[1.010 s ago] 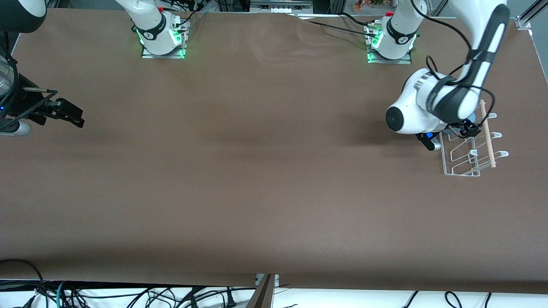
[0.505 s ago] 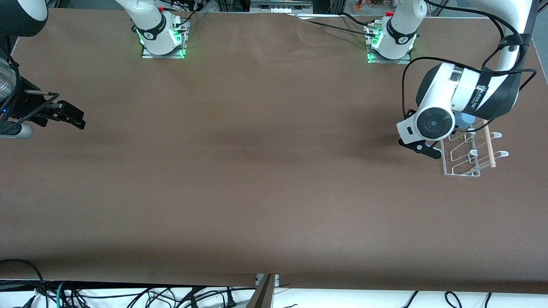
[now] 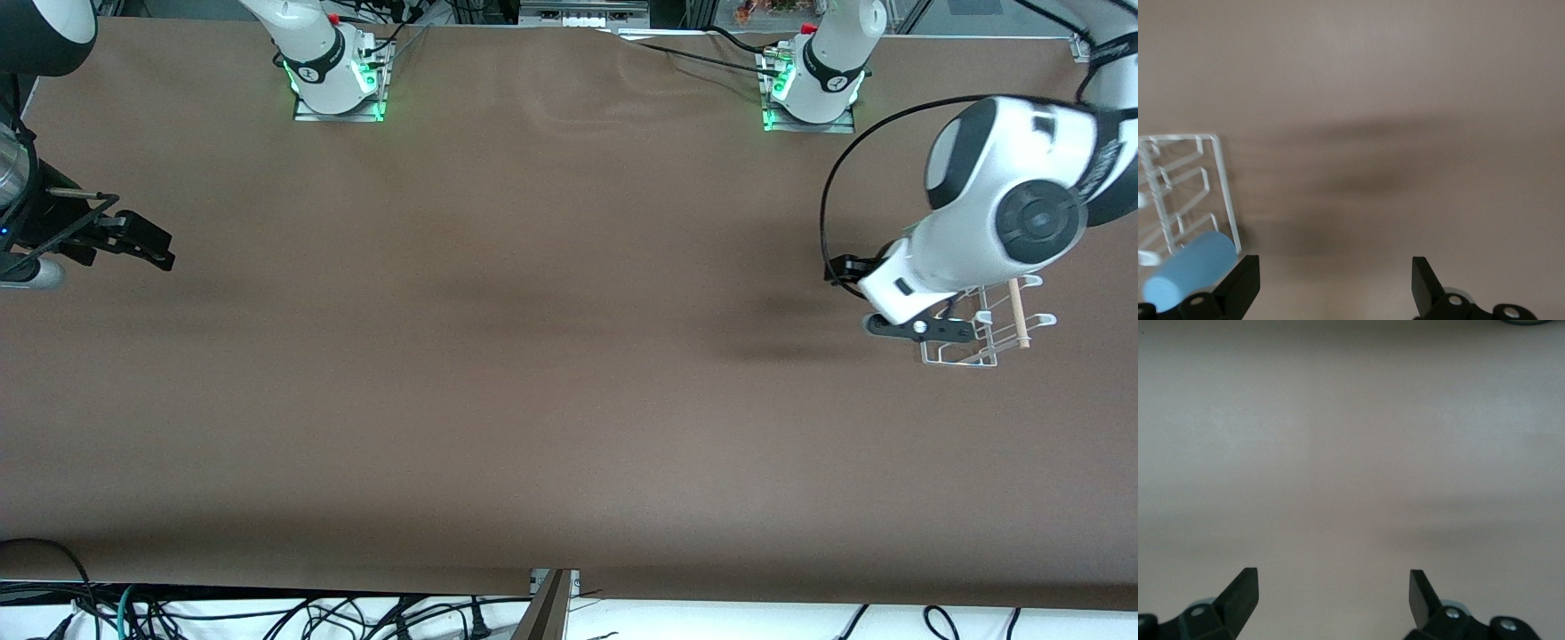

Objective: Transfer cup to left arm and place on rack

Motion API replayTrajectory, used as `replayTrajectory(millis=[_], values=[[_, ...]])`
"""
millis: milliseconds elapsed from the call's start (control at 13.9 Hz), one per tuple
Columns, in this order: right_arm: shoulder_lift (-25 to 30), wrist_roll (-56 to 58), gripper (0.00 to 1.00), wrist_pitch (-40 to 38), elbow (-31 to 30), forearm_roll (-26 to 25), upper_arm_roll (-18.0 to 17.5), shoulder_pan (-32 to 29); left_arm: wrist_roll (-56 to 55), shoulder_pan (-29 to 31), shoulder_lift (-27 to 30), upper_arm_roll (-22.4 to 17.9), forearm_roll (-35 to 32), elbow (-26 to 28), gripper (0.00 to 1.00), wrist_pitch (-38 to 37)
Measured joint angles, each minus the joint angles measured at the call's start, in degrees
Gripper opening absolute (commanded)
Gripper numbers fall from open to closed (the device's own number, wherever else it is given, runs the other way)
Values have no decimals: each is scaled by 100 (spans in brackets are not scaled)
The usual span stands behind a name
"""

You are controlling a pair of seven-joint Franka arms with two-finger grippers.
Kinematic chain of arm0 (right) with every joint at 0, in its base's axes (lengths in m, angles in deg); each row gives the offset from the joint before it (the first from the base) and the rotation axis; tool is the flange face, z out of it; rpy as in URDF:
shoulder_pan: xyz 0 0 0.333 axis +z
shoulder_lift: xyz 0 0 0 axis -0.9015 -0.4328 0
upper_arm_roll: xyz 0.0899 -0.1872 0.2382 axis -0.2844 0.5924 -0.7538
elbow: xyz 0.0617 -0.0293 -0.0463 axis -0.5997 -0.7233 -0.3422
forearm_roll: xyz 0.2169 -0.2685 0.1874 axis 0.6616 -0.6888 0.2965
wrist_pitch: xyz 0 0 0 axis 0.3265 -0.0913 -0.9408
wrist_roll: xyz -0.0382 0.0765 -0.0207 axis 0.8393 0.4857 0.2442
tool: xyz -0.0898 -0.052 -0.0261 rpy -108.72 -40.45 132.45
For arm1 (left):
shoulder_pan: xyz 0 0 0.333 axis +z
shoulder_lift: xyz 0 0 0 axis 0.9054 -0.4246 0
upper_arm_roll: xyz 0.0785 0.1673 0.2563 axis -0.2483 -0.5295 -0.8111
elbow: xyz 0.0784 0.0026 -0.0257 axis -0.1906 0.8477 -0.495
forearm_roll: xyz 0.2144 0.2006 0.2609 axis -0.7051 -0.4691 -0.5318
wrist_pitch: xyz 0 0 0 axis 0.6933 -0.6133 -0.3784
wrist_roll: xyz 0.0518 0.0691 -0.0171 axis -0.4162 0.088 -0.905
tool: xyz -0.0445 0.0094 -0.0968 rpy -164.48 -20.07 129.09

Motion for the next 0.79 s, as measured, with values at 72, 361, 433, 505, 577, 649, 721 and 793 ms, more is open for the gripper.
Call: replayTrajectory(millis=[72,361,433,505,577,649,721,793], values=[[-1,1,100,1,3,0,0,0,1,24,63,-107,26,-170,100,15],[-6,2,100,2,9,0,-2,0,66,-175,551,-873,194,-263,100,316],[-6,2,100,2,10,0,-4,-1,65,-343,744,-1023,194,-131,100,380],[-8,2,100,2,12,0,-5,0,51,-583,969,-1206,195,127,100,541],[-9,2,100,2,12,0,-6,0,44,-793,1197,-1377,195,455,100,736],[-10,3,100,2,12,0,-7,0,44,-892,1368,-1469,195,728,100,857],[-11,4,100,2,12,0,-7,0,44,-919,1469,-1512,195,908,100,922],[-14,4,100,2,13,0,-7,0,44,-923,1517,-1538,195,1010,100,954]])
